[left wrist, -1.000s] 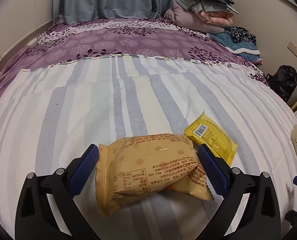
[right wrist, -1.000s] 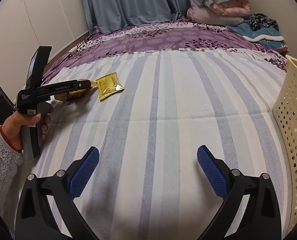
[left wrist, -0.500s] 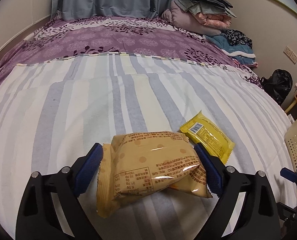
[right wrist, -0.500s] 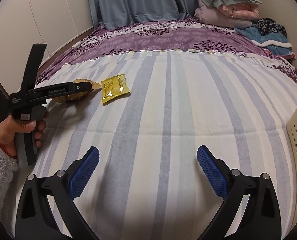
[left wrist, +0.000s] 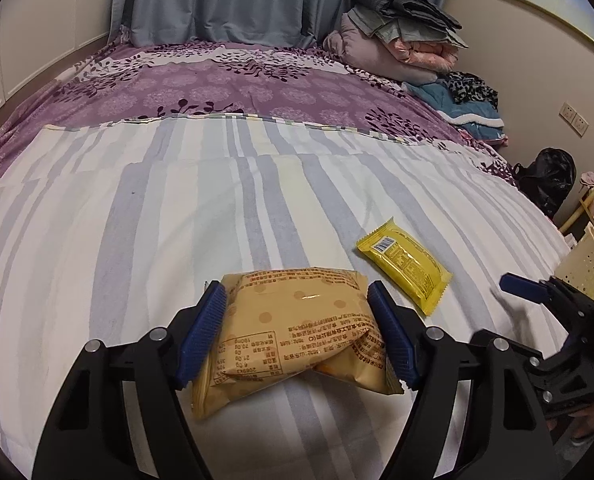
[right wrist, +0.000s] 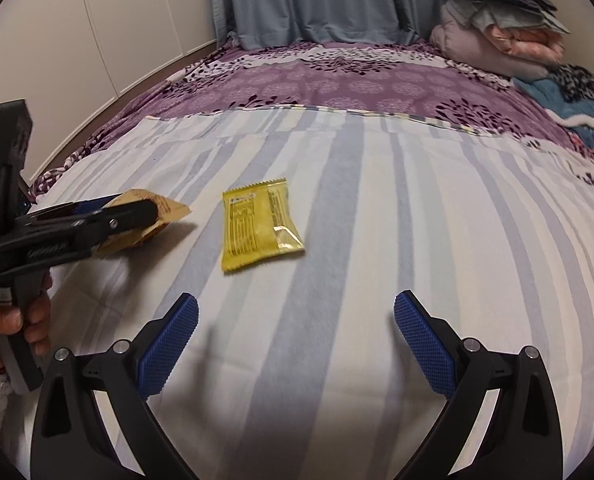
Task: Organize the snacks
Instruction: 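Grasp the tan bread bag with the left tool while the right tool grasps the yellow bar pack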
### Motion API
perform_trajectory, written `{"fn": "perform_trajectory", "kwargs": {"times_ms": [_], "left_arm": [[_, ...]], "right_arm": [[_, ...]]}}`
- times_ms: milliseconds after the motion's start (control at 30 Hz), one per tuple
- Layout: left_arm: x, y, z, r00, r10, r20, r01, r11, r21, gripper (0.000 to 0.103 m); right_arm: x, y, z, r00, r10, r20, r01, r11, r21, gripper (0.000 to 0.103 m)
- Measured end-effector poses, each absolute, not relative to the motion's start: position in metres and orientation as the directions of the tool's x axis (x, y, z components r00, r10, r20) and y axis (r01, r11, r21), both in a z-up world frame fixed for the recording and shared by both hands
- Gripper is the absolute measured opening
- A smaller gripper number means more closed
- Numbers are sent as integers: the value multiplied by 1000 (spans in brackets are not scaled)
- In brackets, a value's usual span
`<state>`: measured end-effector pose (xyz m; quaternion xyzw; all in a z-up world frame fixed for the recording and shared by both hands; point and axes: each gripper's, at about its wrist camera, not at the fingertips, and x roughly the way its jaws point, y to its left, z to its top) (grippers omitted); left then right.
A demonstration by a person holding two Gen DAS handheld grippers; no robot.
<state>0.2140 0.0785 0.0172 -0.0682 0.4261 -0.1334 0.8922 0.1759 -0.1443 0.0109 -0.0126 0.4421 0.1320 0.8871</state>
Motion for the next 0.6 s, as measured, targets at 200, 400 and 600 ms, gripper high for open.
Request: {"fn": "perform_trajectory", "kwargs": {"times_ms": [200, 400, 600], "left_arm": [[205, 84, 15, 584, -313, -749, 179, 950, -256, 89], [199, 90, 14, 582, -308, -753, 173, 951, -255, 94], [195, 89, 15, 571, -303, -763, 189, 953, -237, 95]], "right_arm": [[206, -124, 2, 544, 250, -801, -282, 954, 106, 96], [228, -103, 0, 539, 201, -818, -312, 950, 28, 77], [234, -103, 1, 557, 143, -818, -306, 951, -42, 52]]}}
